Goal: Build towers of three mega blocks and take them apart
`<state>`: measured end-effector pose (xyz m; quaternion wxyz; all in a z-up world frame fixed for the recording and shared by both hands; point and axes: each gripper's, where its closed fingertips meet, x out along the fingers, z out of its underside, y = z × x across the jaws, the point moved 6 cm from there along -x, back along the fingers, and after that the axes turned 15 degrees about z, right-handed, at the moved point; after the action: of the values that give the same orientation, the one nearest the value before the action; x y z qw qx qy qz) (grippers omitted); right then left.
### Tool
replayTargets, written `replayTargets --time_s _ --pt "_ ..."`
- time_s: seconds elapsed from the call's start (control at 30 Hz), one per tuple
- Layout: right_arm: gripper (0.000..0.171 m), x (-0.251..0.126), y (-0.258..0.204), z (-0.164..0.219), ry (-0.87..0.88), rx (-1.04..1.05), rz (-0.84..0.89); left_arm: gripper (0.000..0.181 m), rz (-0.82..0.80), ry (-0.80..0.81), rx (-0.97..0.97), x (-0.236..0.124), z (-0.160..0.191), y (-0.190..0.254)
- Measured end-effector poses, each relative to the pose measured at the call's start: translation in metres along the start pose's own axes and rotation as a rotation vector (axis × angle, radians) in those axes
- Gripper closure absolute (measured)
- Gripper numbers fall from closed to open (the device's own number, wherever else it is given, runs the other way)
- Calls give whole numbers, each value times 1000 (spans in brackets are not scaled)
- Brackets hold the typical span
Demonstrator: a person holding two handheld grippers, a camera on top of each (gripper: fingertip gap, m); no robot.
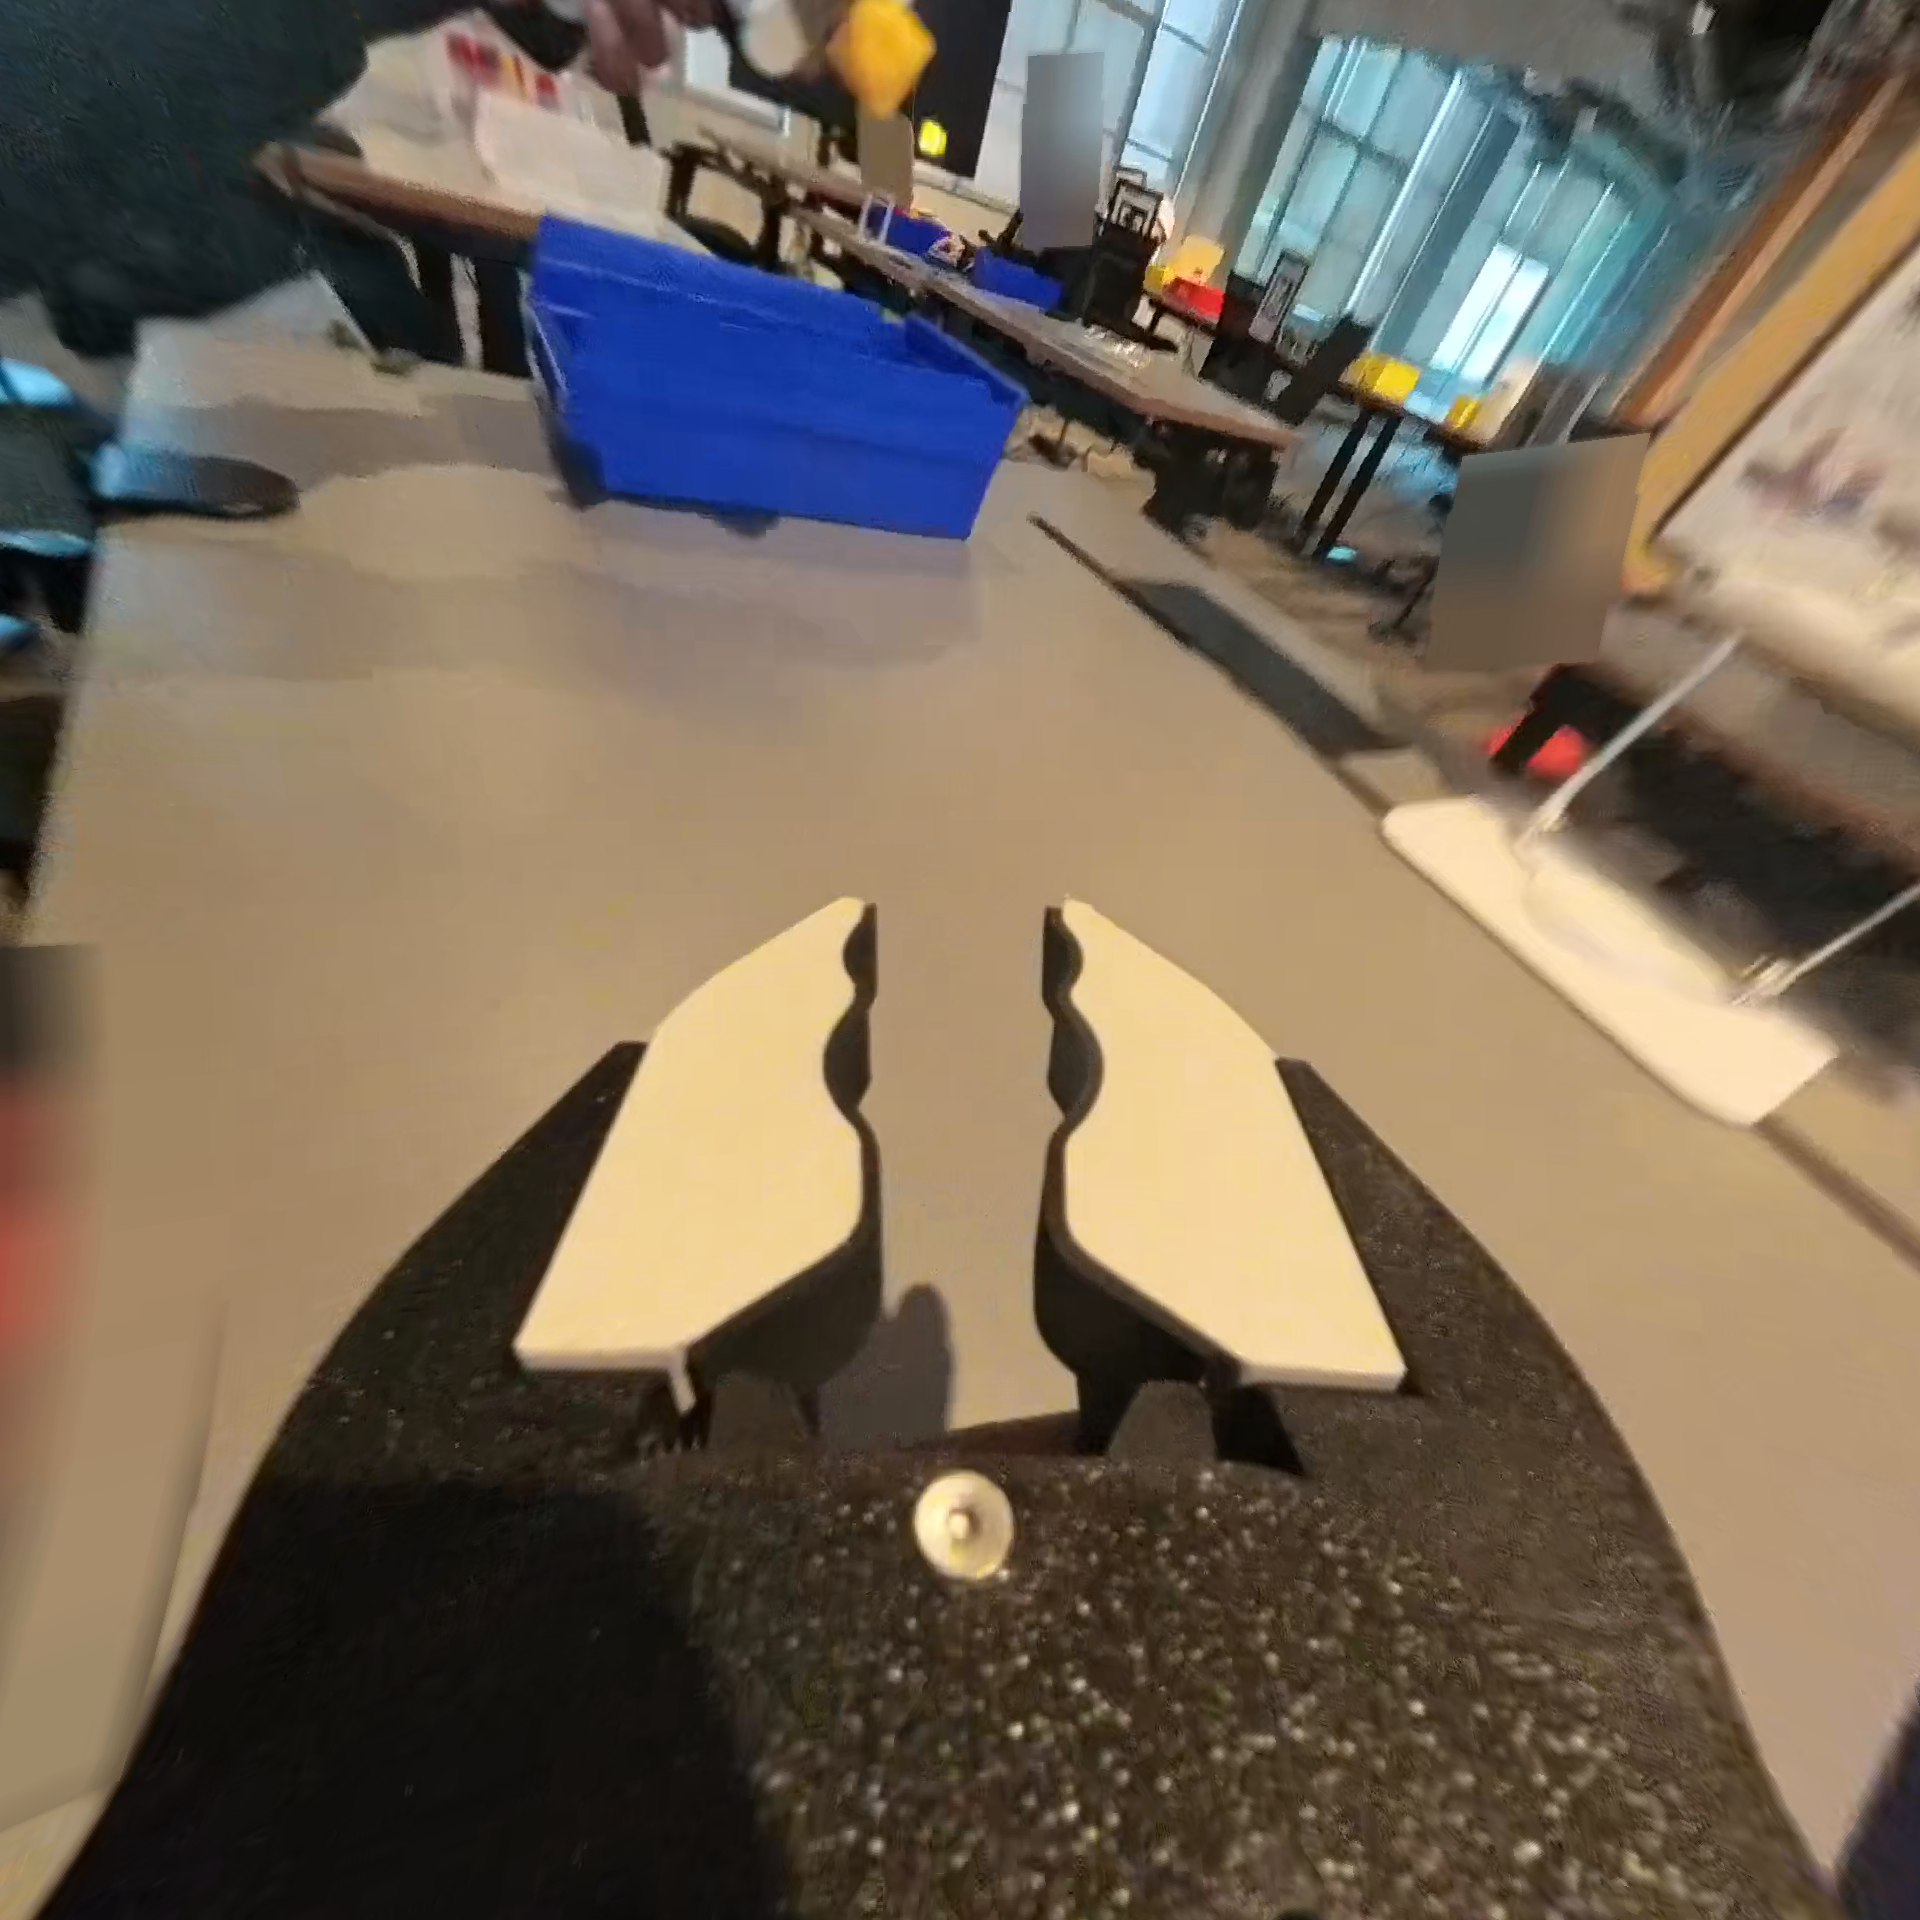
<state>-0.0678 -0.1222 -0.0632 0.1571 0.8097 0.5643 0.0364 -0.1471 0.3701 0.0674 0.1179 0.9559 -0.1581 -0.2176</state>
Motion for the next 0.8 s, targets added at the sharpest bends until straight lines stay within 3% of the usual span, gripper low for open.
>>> replayTargets --time_s 0.13,0.3,0.4,0.47,0.57,0.8 --pt "136 43 3 -48 94 -105 82 138 439 416 -22 79 -16 88" --pt "121 87 18 -70 191 51 187 138 895 645 -271 191 32 178" --pt "123 85 38 -46 250 150 320 139 1003 682 -399 230 65 200" --pt "122 81 41 -32 239 165 289 138 1049 671 -527 244 78 205" --pt "123 73 42 -27 287 94 272 138 1029 614 -520 257 91 211" --pt "121 73 25 -29 343 -94 313 138 1097 693 -592 254 96 230"
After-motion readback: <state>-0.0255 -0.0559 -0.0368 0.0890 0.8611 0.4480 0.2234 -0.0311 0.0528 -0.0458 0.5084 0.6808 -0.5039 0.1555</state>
